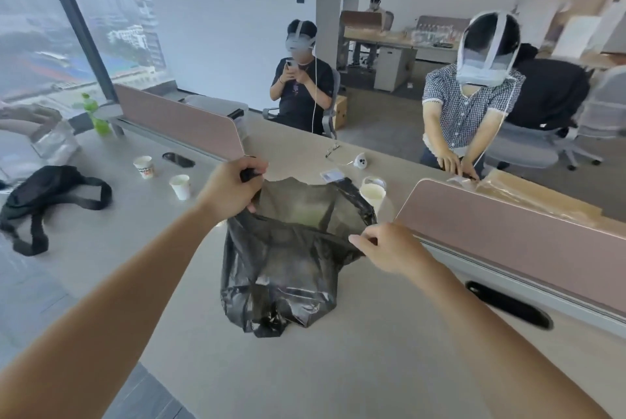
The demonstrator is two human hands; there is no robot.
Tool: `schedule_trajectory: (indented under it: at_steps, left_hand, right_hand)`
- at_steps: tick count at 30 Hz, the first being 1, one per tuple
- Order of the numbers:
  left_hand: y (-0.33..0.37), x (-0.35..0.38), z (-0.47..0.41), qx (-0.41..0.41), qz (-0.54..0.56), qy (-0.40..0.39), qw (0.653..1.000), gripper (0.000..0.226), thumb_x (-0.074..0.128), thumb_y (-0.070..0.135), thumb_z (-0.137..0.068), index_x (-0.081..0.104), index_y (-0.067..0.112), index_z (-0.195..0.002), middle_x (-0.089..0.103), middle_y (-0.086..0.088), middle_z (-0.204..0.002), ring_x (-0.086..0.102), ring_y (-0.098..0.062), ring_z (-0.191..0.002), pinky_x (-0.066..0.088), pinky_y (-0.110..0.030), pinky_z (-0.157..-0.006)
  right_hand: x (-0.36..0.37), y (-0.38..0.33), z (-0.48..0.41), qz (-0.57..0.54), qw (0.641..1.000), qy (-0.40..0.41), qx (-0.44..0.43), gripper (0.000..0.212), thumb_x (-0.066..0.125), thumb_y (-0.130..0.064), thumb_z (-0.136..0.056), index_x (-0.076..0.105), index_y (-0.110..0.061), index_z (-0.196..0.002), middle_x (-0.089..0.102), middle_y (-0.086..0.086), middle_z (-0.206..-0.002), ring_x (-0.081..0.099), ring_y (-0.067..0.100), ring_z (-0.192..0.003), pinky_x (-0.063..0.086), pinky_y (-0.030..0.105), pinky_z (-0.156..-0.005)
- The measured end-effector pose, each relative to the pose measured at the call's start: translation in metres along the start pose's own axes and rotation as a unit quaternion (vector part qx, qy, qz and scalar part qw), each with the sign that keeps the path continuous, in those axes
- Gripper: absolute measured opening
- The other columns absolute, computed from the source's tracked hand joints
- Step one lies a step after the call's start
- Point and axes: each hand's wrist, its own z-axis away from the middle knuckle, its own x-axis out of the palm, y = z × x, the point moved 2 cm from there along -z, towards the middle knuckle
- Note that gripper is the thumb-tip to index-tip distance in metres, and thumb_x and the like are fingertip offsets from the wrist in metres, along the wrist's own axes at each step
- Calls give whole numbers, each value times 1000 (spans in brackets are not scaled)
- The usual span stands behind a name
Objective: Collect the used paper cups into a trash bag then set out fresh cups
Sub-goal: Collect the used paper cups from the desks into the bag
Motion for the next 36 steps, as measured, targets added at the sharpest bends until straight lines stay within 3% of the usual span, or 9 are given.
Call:
schedule_trajectory:
  at_steps: [3, 7, 9, 12, 17, 23, 28, 33, 36]
  left_hand:
    - [-29, 0, -17, 0, -42, -95, 995, 33, 58, 12, -96, 59, 17, -128, 63, 6, -123, 60, -10, -37, 53, -22, -49]
    - [-55, -4, -32, 8, -49, -162, 986, 39, 62, 18, -93, 57, 22, -132, 64, 8, -126, 68, -23, -53, 61, -40, -59]
    - [-61, -6, -37, 9, -42, -186, 982, 42, 63, 17, -92, 57, 23, -134, 64, 10, -123, 67, -22, -53, 61, -41, -60]
    - [-64, -6, -41, 16, -25, -226, 974, 46, 65, 16, -90, 55, 24, -135, 63, 11, -122, 64, -18, -48, 59, -36, -55]
    - [-66, -3, -52, 4, -21, -285, 958, 52, 71, 14, -88, 53, 27, -135, 61, 12, -125, 59, -12, -41, 47, -22, -50]
    - [-65, 4, -63, -17, -56, -296, 953, 54, 72, 17, -86, 52, 30, -135, 59, 14, -121, 60, -9, -43, 50, -24, -50]
    - [-65, 22, -86, -39, -41, -279, 959, 44, 73, 22, -85, 57, 37, -123, 63, 14, -118, 63, -17, -54, 61, -49, -74]
    - [-66, 43, -100, -64, -30, -256, 964, 35, 72, 20, -86, 63, 33, -118, 65, 13, -106, 71, -32, -80, 60, -48, -79]
    - [-68, 50, -105, -79, -17, -247, 966, 36, 72, 18, -86, 64, 29, -119, 66, 8, -104, 70, -34, -89, 60, -46, -80]
  right_hand:
    - [12, -14, 5, 45, 993, -90, 66, 50, 33, -45, -101, 37, -14, -62, 52, 6, -54, 61, 13, -43, 38, 31, -54]
    - [23, -32, 2, 105, 980, -132, 110, 26, 41, -25, -98, 58, -19, -80, 56, -4, -63, 68, 18, -50, 46, 31, -60]
    - [27, -41, 1, 105, 979, -113, 132, 17, 51, -31, -93, 68, -28, -92, 68, -6, -77, 70, 18, -55, 57, 35, -68]
    - [26, -49, -4, 88, 982, -67, 154, 15, 60, -37, -89, 70, -34, -99, 69, -8, -96, 69, 16, -73, 58, 38, -75]
    - [13, -54, -35, 78, 984, 74, 139, 12, 61, -37, -90, 70, -32, -95, 68, -10, -91, 63, 19, -89, 54, 35, -78]
    - [13, -24, -114, 79, 978, 144, 126, 16, 50, -32, -93, 64, -26, -97, 69, -3, -99, 61, 26, -91, 43, 30, -70]
    - [24, 20, -176, 106, 975, 96, 171, 18, 44, -19, -95, 60, -13, -93, 64, 13, -107, 61, 36, -99, 41, 33, -72]
    - [44, 66, -203, 92, 975, 18, 203, 10, 47, -15, -90, 56, -17, -94, 62, 12, -110, 50, 29, -85, 42, 34, -74]
    - [52, 87, -200, 34, 972, 40, 231, 5, 45, -19, -92, 49, -22, -93, 56, 5, -104, 45, 27, -87, 41, 34, -82]
